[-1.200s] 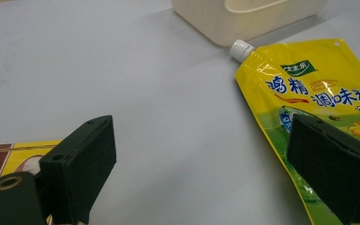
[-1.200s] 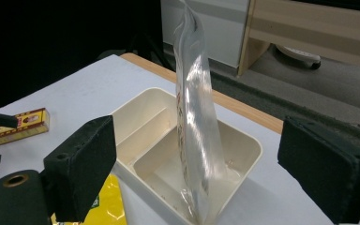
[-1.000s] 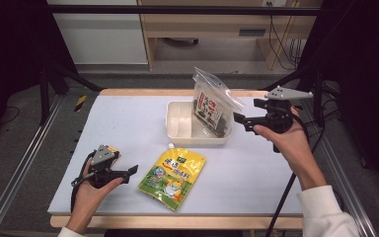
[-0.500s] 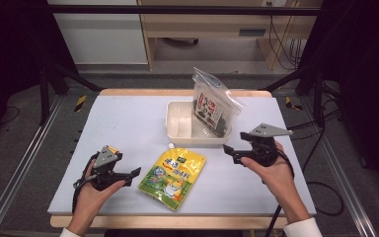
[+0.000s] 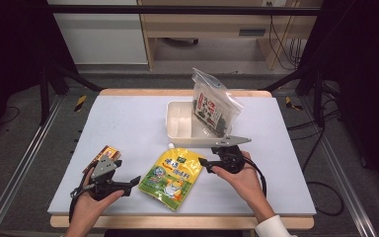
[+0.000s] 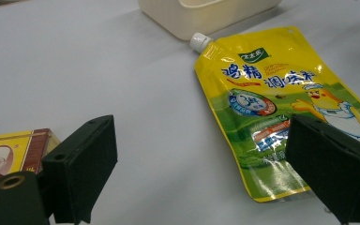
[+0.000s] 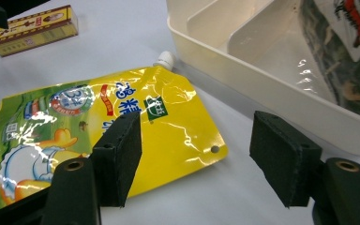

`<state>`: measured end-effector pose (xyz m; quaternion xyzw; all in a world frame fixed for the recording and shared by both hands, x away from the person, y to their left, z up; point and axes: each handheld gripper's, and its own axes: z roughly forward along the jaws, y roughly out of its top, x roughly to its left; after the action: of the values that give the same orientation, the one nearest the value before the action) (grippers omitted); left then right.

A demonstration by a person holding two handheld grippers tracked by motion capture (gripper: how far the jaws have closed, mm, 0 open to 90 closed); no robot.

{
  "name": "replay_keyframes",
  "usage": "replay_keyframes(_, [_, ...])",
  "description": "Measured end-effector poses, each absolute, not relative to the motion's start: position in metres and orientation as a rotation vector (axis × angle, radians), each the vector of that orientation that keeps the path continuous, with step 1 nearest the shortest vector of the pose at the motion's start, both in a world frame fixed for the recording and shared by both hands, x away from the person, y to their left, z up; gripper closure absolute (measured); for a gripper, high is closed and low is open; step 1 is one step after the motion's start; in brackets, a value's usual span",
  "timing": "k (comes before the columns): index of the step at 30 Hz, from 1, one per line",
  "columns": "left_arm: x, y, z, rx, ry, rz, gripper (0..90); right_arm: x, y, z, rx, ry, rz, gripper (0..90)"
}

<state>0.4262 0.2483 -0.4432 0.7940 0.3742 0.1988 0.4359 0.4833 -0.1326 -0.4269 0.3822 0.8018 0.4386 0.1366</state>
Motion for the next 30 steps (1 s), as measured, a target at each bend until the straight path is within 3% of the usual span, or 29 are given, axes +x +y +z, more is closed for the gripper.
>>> replay_keyframes(15, [0.434,0.243,-0.444,2.012,0.921,0.510,9.5,0.497,-0.115,-0.455,1.181,2.312,1.238,32.6])
replay_keyframes(30, [0.433,0.241,-0.443,2.020,0.902,0.505,9.9,0.498,-0.112,-0.468,1.156,2.356,1.147,23.0])
